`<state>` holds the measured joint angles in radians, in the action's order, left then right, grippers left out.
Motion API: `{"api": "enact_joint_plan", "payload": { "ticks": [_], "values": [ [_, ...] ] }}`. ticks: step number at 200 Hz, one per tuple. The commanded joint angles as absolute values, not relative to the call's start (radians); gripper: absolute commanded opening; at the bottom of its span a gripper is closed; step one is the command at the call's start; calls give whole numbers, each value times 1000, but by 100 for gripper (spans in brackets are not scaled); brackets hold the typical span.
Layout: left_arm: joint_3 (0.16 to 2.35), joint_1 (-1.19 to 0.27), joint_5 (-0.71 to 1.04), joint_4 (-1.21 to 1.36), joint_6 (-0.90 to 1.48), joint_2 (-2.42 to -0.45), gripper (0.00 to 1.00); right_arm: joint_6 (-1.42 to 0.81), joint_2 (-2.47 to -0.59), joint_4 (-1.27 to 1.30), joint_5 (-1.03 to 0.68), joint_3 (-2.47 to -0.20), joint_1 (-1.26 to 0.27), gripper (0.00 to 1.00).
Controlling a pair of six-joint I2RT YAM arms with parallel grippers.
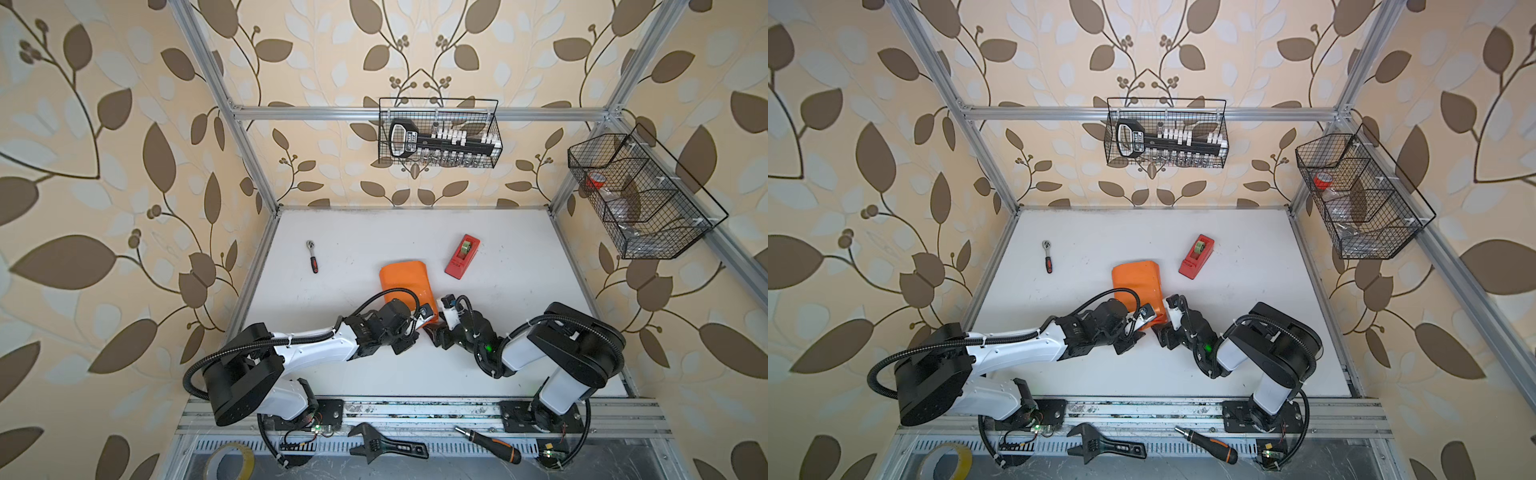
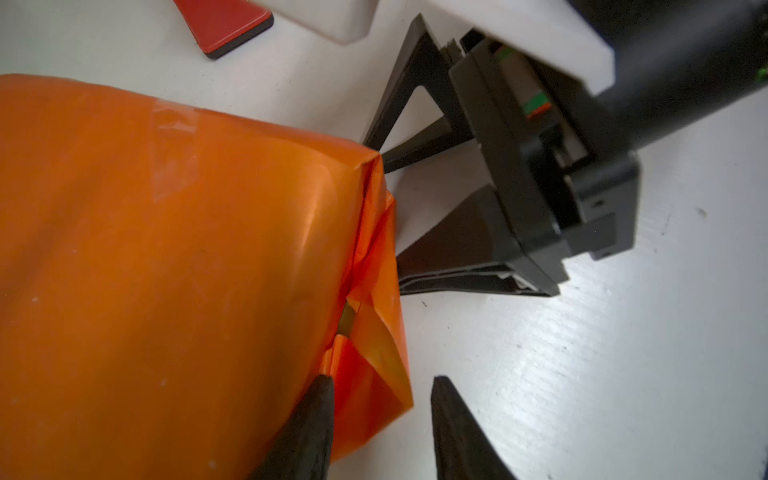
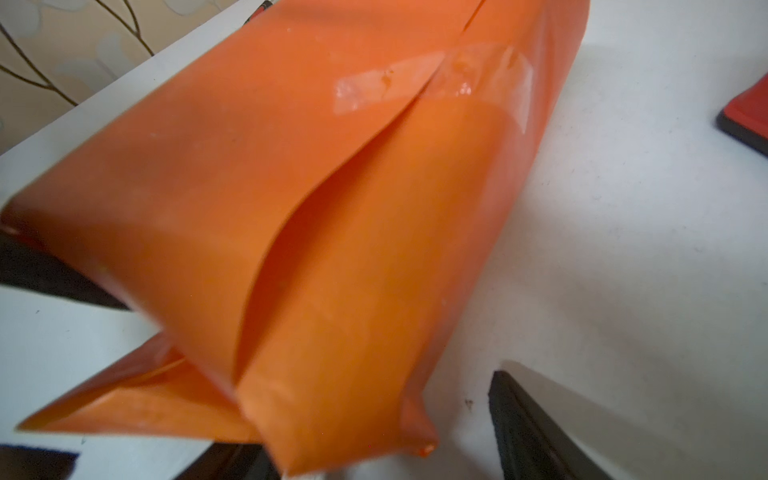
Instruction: Wrap the gift box in paper
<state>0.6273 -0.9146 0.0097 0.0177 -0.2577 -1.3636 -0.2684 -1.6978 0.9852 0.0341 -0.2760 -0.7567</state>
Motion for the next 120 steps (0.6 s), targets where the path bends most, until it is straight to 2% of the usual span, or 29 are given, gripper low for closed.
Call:
{"api": "enact_joint_plan", "payload": {
  "ticks": [1,46,62,92,120],
  "values": [
    [654,-902,40,-7,-254,-1311,43,-259,-1711,1017,42,-291,-753,75],
    [629,-902,75,-81,-319,-1196,50,-262,-1713,1017,43,-295,-753,74],
    [589,-902,29,-49,-341,-1116,60,-264,-1715,1017,44,-296,-753,74],
    [481,-902,-52,94,-400,-970,87,-273,-1717,1020,41,-298,-753,73],
    [428,-902,-106,196,-503,-938,99,-275,-1721,1021,43,-303,-753,72]
  ]
}}
